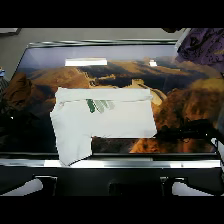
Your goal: Fold the clothes and pants, and hang the long-sleeved shirts on hangers.
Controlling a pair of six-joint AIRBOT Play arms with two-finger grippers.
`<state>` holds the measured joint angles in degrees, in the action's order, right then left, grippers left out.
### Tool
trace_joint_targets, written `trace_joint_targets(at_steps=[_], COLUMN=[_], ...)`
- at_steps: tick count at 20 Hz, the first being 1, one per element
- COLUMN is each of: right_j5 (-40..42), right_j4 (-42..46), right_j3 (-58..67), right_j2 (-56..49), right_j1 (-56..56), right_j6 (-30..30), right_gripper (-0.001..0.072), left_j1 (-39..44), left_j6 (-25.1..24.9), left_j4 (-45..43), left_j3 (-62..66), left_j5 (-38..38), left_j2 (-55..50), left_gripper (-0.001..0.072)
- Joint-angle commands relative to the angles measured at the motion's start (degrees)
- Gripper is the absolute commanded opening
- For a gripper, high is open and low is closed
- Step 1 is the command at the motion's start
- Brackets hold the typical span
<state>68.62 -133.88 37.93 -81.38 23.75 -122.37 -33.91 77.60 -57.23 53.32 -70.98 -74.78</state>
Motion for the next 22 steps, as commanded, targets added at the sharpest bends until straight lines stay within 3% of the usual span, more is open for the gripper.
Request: trace_joint_targets(at_steps=[1,20,21,22], right_j5=[0.96,0.33,0.35,0.24], right_j4=[-0.50,-0.50,-0.50,-0.48], right_j3=[0.07,0.09,0.09,0.09], right_j2=[0.09,0.09,0.11,0.37], right_j1=[-0.02,-0.02,-0.02,-0.02], right_j6=[1.90,3.28,3.28,3.26], right_gripper=[0.0030,0.0030,0.0030,0.0030], left_j1=[-1.51,7.32,7.37,7.34], left_j6=[-8.31,-10.12,-10.12,-10.14], left_j4=[7.78,8.24,8.24,8.22], left_j3=[-6.67,-15.23,-15.23,-15.23], left_j5=[0.63,2.54,2.69,2.67], left_j2=[0.39,-2.40,-2.49,-2.49], left_gripper=[0.0550,0.0546,0.0485,0.0333])
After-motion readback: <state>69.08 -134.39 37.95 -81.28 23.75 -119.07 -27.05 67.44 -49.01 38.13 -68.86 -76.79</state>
